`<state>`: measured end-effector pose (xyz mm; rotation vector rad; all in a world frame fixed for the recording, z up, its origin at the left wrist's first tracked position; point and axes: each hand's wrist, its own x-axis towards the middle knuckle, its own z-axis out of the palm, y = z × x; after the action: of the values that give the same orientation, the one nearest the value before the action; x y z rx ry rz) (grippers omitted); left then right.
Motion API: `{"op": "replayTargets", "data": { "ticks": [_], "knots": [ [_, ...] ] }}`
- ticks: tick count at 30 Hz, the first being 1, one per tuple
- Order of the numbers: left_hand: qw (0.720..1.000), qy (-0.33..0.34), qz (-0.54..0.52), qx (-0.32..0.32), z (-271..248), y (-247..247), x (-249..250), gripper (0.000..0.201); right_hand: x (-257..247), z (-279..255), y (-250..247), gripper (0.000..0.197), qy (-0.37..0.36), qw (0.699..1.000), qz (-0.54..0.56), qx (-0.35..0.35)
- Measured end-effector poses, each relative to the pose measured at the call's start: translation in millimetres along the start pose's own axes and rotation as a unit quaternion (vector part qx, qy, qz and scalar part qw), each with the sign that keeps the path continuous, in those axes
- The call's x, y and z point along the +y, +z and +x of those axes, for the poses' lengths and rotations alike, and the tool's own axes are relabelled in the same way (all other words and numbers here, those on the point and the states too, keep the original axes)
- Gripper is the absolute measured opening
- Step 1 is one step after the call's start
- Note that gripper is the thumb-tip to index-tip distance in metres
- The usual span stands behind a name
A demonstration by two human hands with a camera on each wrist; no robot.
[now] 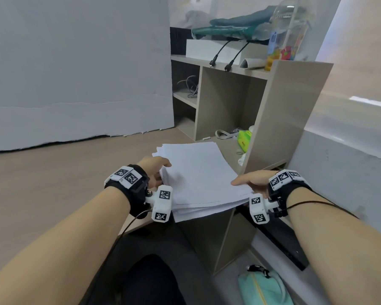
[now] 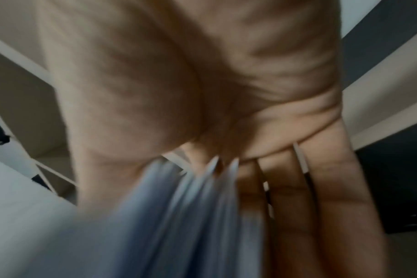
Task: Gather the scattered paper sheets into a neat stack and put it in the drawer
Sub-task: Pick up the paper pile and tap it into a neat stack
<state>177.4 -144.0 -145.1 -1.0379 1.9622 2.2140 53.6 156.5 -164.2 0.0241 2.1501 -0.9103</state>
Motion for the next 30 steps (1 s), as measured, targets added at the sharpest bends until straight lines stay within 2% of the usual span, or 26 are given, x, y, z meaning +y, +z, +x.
{"op": "replayTargets", "data": {
  "ticks": [1,4,8,10,12,15,17,19,22,23,25,27,30],
  "knots": [
    [1.0,-0.006,0.0,0.003,0,-5,1,0.043,-2,-13,9,0.051,-0.005,1.0,-0.004,-0.021],
    [1.0,-0.005,0.007,0.008,0,-19,5,0.036,-1,-20,21,0.052,-0.009,0.996,0.029,-0.08],
    [1.0,-0.013,0.023,0.01,4,-30,4,0.039,-3,-5,34,0.069,-0.041,0.993,0.101,-0.053],
    [0.999,-0.016,0.029,-0.007,4,-29,3,0.037,-5,-1,43,0.057,-0.049,0.981,0.174,-0.066],
    [0.999,-0.016,0.034,-0.019,5,-29,2,0.034,-8,2,51,0.049,-0.05,0.969,0.215,-0.11],
    [0.998,-0.028,0.041,-0.041,4,-28,4,0.022,-15,2,54,0.046,-0.053,0.971,0.188,-0.137],
    [0.997,-0.035,0.054,-0.053,1,-29,6,0.024,-22,-4,56,0.035,-0.054,0.974,0.171,-0.137],
    [0.995,-0.033,0.069,-0.057,-1,-31,7,0.03,-30,-11,59,0.031,-0.06,0.979,0.154,-0.123],
    [0.995,-0.027,0.073,-0.061,-5,-37,7,0.026,-43,-16,66,0.052,-0.096,0.994,0.041,-0.039],
    [0.996,-0.027,0.067,-0.06,-6,-39,6,0.025,-50,-21,69,0.055,-0.122,0.992,-0.033,0.003],
    [0.996,-0.029,0.043,-0.066,-6,-48,3,0.032,-65,-38,74,0.046,-0.189,0.969,-0.142,0.075],
    [0.997,-0.034,0.025,-0.066,-6,-62,0,0.05,-79,-51,77,0.035,-0.249,0.952,-0.149,0.095],
    [0.999,-0.004,-0.003,-0.045,-10,-90,3,0.075,-96,-64,87,0.024,-0.328,0.938,-0.076,0.078]
  ]
}}
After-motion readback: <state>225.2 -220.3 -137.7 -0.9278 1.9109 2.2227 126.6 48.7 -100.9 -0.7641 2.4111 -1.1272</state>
